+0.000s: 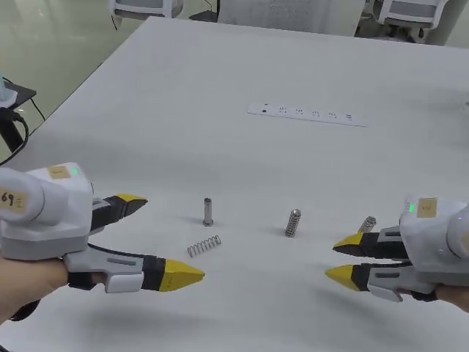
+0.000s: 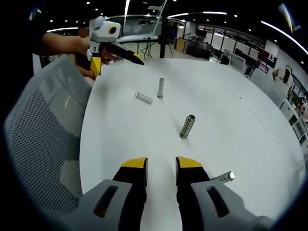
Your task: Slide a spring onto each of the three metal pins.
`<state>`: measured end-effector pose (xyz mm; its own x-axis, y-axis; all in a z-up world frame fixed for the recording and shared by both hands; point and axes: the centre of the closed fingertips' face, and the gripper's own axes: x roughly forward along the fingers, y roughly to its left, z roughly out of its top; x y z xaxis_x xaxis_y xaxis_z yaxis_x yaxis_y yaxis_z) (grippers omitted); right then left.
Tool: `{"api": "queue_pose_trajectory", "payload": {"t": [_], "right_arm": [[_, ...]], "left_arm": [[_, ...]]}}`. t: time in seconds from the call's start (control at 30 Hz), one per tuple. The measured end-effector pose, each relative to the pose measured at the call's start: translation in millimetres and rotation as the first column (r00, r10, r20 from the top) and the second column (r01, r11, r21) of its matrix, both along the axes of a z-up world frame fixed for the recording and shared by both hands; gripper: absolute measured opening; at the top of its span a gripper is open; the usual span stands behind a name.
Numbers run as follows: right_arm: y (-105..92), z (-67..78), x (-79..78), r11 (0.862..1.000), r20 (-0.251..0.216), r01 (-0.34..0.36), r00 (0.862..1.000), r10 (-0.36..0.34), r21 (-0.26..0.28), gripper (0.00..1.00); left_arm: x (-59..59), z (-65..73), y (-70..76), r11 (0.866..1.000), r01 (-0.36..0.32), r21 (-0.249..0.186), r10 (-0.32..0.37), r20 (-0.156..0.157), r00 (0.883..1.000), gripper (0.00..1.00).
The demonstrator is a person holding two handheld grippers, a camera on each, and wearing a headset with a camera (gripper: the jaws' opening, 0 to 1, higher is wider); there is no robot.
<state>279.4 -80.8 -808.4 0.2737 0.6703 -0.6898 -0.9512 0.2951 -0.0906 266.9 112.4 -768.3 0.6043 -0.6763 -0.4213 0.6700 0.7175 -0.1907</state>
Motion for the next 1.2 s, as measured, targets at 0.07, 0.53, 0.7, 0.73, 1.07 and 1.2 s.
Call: {"api": "queue_pose_trajectory", "payload": {"t": [0.07, 0.53, 0.7, 0.73, 1.07, 1.2], "right_arm": [[2.7, 0.2, -0.5, 1.000, 0.003, -0.011, 1.000, 0.011, -0.003, 0.21], [44.9, 10.7, 4.6, 0.993, 0.050, -0.114, 0.992, 0.114, -0.013, 0.20], [68.3, 15.3, 4.5, 0.984, 0.078, -0.177, 0.981, 0.178, -0.021, 0.21], [72.5, 15.9, 4.6, 0.981, 0.087, -0.192, 0.977, 0.193, -0.028, 0.21], [121.4, 12.0, 0.0, 0.932, 0.129, -0.348, 0.924, 0.359, -0.105, 0.19], [137.8, 7.5, -0.8, 0.916, 0.134, -0.384, 0.908, 0.397, -0.115, 0.17]], "left_arm": [[-0.2, -0.6, 0.0, 1.000, 0.001, 0.003, -0.001, -0.001, 1.000, 0.98], [-3.2, -3.9, 2.4, 1.000, -0.007, 0.000, 0.007, -0.009, 1.000, 0.98], [-2.4, -3.7, 2.3, 1.000, -0.005, 0.000, 0.005, -0.005, 1.000, 0.98], [-2.0, -3.4, 2.3, 1.000, -0.005, -0.001, 0.005, -0.004, 1.000, 0.98], [-3.2, -4.6, 6.9, 1.000, -0.015, -0.003, 0.015, -0.006, 1.000, 0.98], [-3.3, -6.4, 9.5, 1.000, -0.019, -0.001, 0.019, -0.007, 1.000, 0.98]]}}
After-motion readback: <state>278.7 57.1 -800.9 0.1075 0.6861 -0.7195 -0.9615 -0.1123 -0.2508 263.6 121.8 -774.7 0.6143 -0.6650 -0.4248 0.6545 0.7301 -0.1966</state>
